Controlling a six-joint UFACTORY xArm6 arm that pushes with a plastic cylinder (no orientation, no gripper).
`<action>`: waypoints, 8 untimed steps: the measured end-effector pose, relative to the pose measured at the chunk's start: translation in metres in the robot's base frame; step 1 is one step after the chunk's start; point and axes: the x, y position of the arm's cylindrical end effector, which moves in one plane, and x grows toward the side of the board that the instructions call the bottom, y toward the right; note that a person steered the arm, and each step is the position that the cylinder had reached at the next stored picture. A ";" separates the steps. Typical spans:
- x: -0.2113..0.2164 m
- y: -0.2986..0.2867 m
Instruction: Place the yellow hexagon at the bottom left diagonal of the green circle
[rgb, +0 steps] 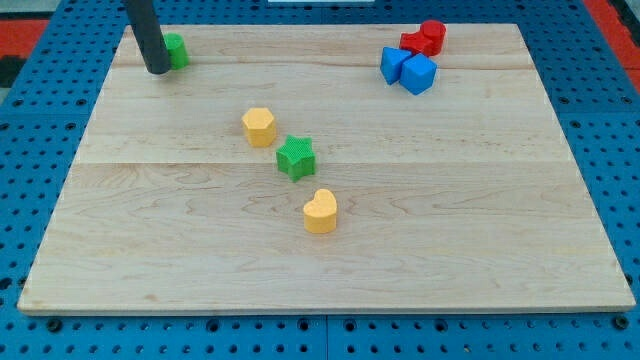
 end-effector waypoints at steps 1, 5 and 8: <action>-0.013 0.003; 0.111 0.136; 0.150 0.095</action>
